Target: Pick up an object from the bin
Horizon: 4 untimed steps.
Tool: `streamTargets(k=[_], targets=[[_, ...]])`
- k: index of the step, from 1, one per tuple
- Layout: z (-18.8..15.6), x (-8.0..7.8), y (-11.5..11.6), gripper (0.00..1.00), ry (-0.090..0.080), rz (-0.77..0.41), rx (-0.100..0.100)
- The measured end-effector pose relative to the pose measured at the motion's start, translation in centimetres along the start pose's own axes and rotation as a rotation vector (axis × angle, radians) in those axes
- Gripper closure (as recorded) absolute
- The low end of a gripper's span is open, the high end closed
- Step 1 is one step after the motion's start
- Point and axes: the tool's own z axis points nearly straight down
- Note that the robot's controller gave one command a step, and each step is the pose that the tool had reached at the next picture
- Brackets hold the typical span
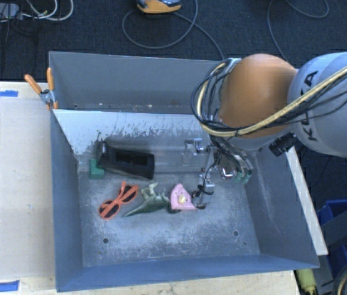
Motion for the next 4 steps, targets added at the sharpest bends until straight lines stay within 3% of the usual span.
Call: streamTargets(k=[1,2,3,4], targets=[[6.0,0.3,-2.7,0.0,0.013,-0.114,0.004],[8.9,4.4,0.1,0.0,0.01,-0.181,0.0],[11.9,2.4,1.1,0.0,0.01,-0.29,0.001],[11.6,0.6,-1.3,0.0,0.01,-0.186,0.0]])
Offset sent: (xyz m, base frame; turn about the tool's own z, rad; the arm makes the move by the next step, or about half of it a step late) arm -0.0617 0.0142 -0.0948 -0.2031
